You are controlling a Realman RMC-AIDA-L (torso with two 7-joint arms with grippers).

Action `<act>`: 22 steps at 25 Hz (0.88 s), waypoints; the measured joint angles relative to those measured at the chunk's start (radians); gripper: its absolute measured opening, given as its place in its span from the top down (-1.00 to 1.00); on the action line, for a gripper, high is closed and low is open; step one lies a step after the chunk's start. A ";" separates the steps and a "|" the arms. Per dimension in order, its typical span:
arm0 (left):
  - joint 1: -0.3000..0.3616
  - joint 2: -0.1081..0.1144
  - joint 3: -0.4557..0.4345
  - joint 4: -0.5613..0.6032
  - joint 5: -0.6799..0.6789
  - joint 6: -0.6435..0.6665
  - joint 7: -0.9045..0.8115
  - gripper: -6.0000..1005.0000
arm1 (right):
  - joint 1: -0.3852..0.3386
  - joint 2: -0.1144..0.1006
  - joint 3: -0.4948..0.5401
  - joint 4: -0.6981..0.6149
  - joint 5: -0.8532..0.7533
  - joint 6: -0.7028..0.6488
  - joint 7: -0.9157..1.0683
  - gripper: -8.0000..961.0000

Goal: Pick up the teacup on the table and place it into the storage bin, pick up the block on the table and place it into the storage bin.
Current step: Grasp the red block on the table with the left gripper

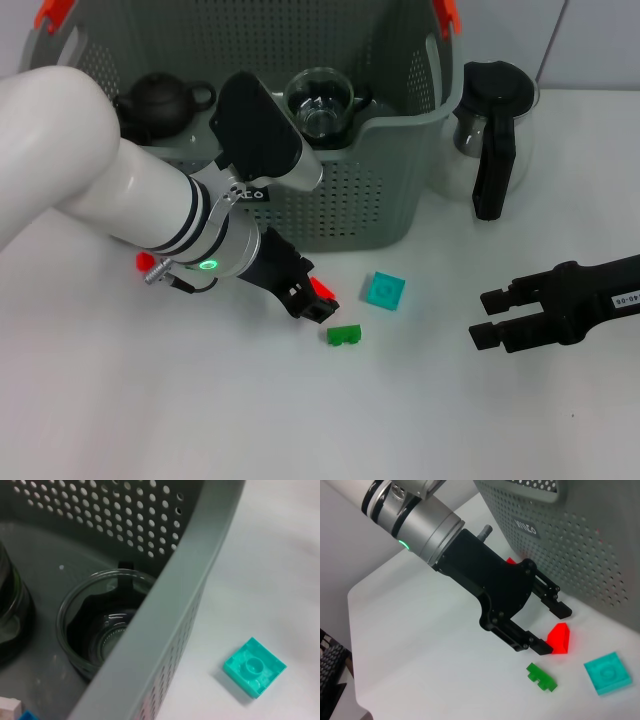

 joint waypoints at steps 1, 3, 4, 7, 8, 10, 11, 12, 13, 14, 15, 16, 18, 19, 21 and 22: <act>0.000 0.000 0.000 0.000 0.000 0.000 0.002 -0.13 | 0.000 0.000 0.000 0.000 0.000 0.000 0.000 -0.49; 0.000 0.000 0.004 0.000 0.000 -0.002 0.004 -0.12 | 0.000 0.000 0.000 0.000 0.000 0.000 0.000 -0.49; 0.000 0.000 0.008 0.000 0.000 -0.004 0.004 -0.11 | 0.000 0.000 0.000 0.000 0.000 0.000 0.000 -0.49; -0.001 0.000 0.021 -0.001 0.001 -0.013 0.005 -0.10 | 0.000 0.000 0.001 0.000 0.001 0.000 0.000 -0.49; -0.001 0.000 0.024 -0.002 0.001 -0.016 0.005 -0.09 | 0.000 0.000 0.001 0.000 0.001 0.000 0.000 -0.49; -0.002 0.000 0.026 -0.002 0.003 -0.018 0.005 -0.08 | 0.001 0.000 0.001 0.000 0.001 0.000 0.000 -0.49; -0.002 0.000 0.026 -0.002 0.006 -0.019 0.005 -0.07 | 0.001 0.000 0.001 0.000 0.001 0.000 0.000 -0.49; -0.002 0.000 0.026 -0.002 0.009 -0.020 0.005 -0.07 | 0.000 -0.001 0.001 0.000 0.001 0.000 0.000 -0.49; -0.002 0.000 0.026 -0.002 0.015 -0.022 0.004 -0.06 | 0.000 -0.001 0.001 0.000 0.001 0.000 0.000 -0.49; -0.002 0.000 0.026 -0.003 0.019 -0.022 0.004 -0.06 | 0.000 -0.001 0.001 0.000 0.002 0.000 0.000 -0.49; -0.002 0.000 0.027 -0.004 0.022 -0.022 0.003 -0.05 | 0.000 -0.002 0.001 0.000 0.002 0.000 0.000 -0.49; -0.002 0.000 0.029 -0.006 0.023 -0.022 0.002 -0.05 | 0.000 -0.002 0.002 0.000 0.002 0.000 0.000 -0.49; -0.009 0.000 0.036 -0.016 0.024 -0.022 0.000 -0.04 | -0.001 -0.002 0.002 0.000 0.003 0.000 0.000 -0.49; -0.011 0.000 0.041 -0.021 0.023 -0.022 -0.001 -0.03 | -0.001 -0.002 0.001 0.000 0.003 0.000 0.000 -0.49; -0.017 0.001 0.045 -0.030 0.023 -0.023 -0.002 -0.02 | 0.000 -0.002 0.001 0.000 0.003 0.001 0.000 -0.49; -0.019 0.001 0.049 -0.033 0.023 -0.020 -0.002 -0.01 | 0.000 -0.002 0.001 0.000 0.003 0.001 0.000 -0.49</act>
